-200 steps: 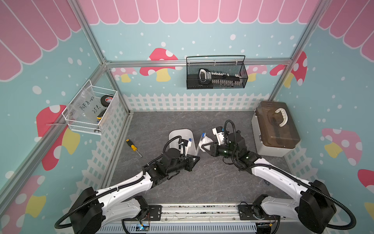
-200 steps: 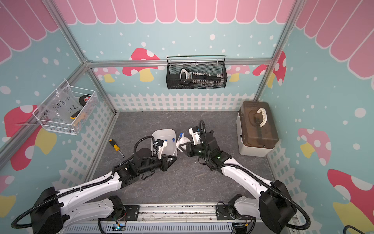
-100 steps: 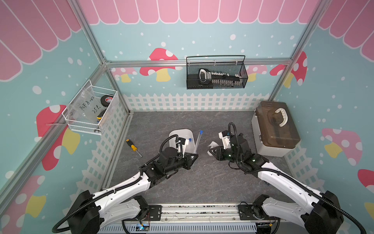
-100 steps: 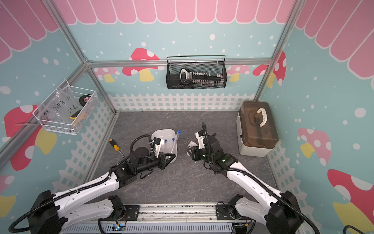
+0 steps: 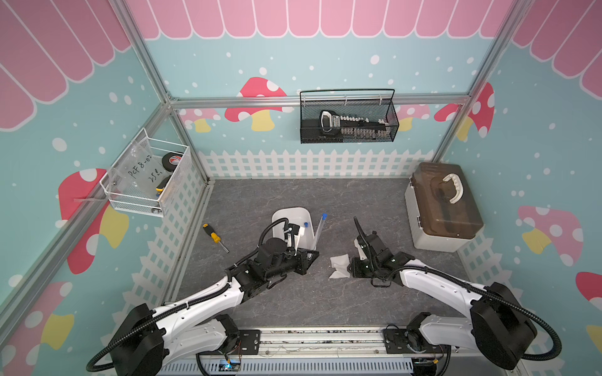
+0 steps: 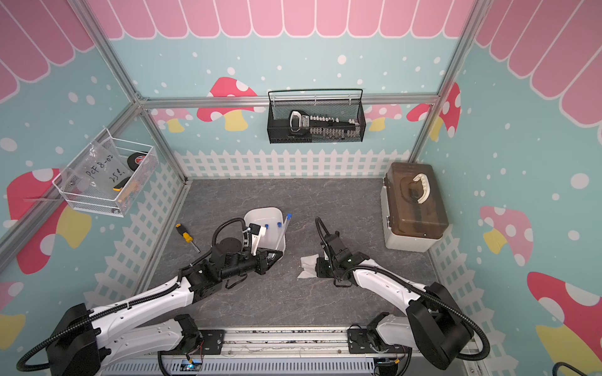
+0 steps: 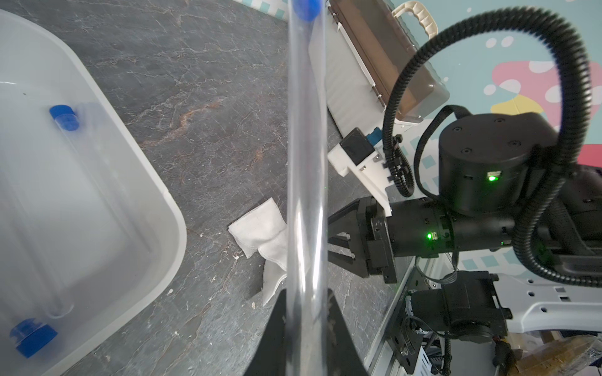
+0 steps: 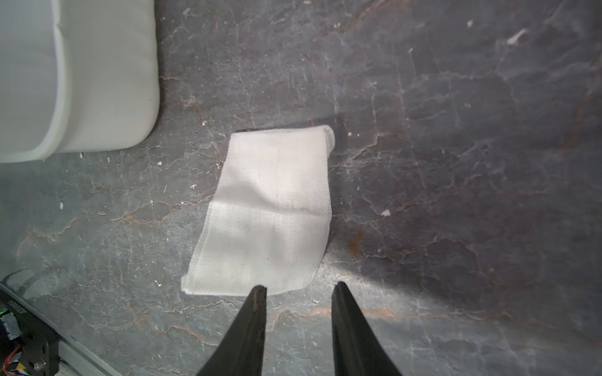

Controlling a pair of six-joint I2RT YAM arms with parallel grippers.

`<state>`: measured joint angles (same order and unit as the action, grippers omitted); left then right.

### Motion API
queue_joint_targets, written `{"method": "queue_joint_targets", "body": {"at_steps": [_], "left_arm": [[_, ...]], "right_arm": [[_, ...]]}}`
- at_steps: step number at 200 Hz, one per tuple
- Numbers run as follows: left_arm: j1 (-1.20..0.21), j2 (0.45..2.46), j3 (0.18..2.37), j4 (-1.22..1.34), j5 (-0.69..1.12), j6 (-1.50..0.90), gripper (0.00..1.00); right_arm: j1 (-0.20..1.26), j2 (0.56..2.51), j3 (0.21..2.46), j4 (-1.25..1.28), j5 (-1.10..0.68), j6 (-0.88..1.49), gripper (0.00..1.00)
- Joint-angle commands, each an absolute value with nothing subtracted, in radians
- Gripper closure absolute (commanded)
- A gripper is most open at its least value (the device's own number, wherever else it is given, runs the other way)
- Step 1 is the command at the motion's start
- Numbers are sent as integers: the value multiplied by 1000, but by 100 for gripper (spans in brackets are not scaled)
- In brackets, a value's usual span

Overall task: Wipe the exteriors of test tubes
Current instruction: Place the cleaning item at the center of the board, then pick up the cleaning item at the center of the board.

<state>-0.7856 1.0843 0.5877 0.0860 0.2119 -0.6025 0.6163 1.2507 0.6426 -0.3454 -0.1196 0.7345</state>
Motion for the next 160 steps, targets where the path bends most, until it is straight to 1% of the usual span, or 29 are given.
{"method": "queue_joint_targets", "body": {"at_steps": [1,22,57,98,149,160], "left_arm": [[-779,1095,583,104,230,-614,93],[-779,1097,582,106,230,-614,93],[-778,1081,575,101,217,-617,93],[-769,1034,563,68,194,-614,93],[-759,991,533,41,184,-623,93],[-760,992,532,41,187,-625,93]], "right_arm": [[621,1214,714,-379,-116,694,63],[636,1235,778,-398,-149,675,62],[704,1323,865,-475,-83,663,59],[756,1418,875,-475,-38,698,59],[788,1522,887,-474,-33,700,59],[791,1541,894,-474,-32,695,61]]}}
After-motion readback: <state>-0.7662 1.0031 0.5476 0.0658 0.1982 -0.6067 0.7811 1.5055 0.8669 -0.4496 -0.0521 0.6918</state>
